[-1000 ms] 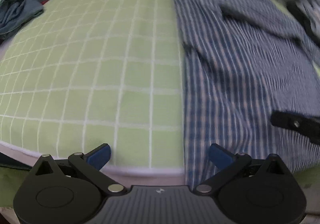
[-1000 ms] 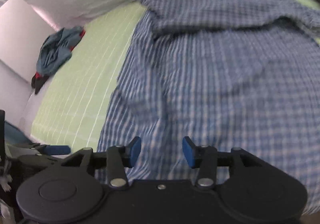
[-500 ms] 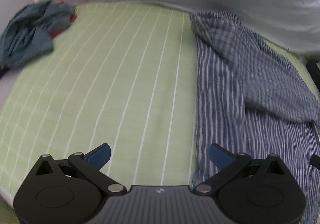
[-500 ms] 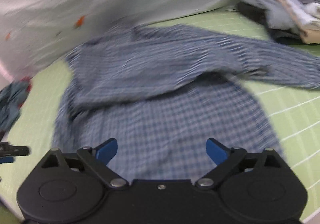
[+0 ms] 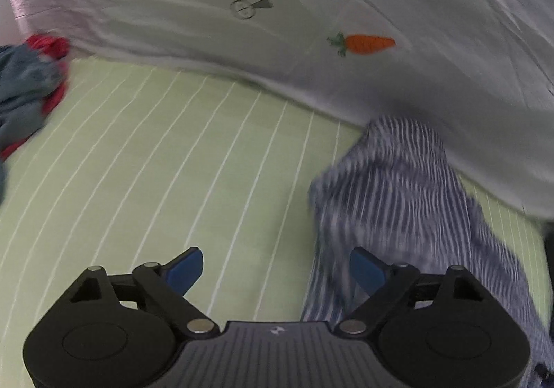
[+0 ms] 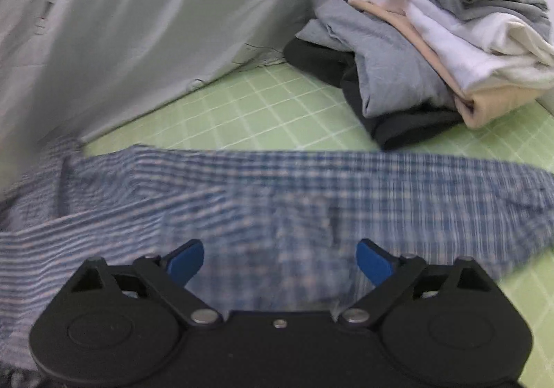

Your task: Fold clothes

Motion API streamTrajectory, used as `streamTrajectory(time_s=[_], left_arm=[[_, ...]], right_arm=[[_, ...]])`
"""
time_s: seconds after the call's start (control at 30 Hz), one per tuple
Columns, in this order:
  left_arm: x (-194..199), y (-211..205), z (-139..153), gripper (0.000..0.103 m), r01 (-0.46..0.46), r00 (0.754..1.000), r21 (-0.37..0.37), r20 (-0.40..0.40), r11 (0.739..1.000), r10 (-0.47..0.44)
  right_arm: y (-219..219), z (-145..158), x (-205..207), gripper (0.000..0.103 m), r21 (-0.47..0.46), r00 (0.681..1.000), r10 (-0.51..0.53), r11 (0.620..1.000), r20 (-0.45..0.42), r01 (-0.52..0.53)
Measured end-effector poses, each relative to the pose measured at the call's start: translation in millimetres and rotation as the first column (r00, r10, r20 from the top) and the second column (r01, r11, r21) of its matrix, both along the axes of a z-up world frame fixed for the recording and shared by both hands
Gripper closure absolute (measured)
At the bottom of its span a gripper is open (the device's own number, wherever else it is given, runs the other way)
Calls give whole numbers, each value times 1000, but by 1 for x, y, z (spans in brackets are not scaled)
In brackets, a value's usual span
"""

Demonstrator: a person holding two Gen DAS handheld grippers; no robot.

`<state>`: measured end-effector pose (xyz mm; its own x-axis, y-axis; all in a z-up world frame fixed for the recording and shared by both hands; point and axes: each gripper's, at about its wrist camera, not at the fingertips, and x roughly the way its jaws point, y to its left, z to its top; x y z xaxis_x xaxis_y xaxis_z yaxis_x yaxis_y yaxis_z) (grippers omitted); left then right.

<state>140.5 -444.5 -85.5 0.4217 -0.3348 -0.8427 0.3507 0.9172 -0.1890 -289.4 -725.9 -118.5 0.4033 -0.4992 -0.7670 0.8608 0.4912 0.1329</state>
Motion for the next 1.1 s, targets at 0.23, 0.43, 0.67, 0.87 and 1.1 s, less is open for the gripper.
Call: streamTrajectory(time_s=[0.23,0.43,0.67,0.87,1.1], left_arm=[[33,-45,-22,37,7,1000,63,0,998,-7],[40,-49,-27,99,-30,1000,36,-8,999,30],[55,-69,-1,100,-27,999,-9,34,1000,28],[73,-99,-18,99,-31,1000,70,8,997,31],[79,-108,-46,98,-11,1000,145,-5,989,12]], right_arm=[[-26,-14,19,60,65,994,82,995,-70,-77],[-21,-7,25,96,-20,989,122,992,-82,-124],[-32,40,27,96,-211,997,66,975,-49,-75],[-50,38,45,96,-246,992,79,964,-102,-102],[-63,-3,53,96,-168,987,78,981,-143,-102]])
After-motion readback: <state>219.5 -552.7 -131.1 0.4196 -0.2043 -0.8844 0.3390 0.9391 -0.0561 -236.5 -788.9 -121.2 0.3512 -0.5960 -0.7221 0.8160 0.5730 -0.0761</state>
